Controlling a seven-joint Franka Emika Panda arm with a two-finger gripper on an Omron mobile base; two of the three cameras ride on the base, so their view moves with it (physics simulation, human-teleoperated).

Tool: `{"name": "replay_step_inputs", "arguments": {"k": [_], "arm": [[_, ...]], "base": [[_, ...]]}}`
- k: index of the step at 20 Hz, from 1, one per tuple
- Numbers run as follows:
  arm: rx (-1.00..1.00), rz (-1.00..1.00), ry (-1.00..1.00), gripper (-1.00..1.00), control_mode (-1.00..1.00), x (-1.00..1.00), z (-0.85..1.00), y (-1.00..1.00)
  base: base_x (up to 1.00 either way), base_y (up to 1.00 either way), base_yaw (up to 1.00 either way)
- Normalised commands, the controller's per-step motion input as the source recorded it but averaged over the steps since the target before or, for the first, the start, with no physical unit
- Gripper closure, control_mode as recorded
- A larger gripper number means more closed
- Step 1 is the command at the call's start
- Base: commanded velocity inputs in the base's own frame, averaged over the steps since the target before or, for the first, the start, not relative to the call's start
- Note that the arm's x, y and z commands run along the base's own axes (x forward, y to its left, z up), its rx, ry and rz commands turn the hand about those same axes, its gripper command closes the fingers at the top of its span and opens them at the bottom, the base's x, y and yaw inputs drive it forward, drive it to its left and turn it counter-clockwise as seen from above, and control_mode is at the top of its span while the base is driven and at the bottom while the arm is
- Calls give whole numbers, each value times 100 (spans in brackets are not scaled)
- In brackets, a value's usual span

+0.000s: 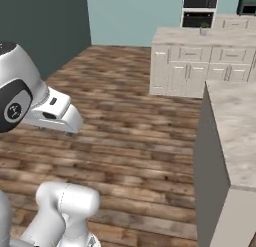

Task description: There is a tray on the dining counter. Grab the cup, mug, and pitcher and place them on the tray. The pitcher may be placed next to the tray if it cannot fit the tray.

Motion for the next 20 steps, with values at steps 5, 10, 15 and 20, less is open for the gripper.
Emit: {"name": "replay_step_inputs", "arguments": {"k": [5,10,15,20], "arm": [[0,0,0,-100,100,0,0,0],[0,0,0,-100,100,0,0,0],[0,0,0,-100,100,0,0,0],[0,0,0,-100,100,0,0,0]], "base": [[100,100,0],[100,100,-4],[100,100,-11],[100,100,-20]]}}
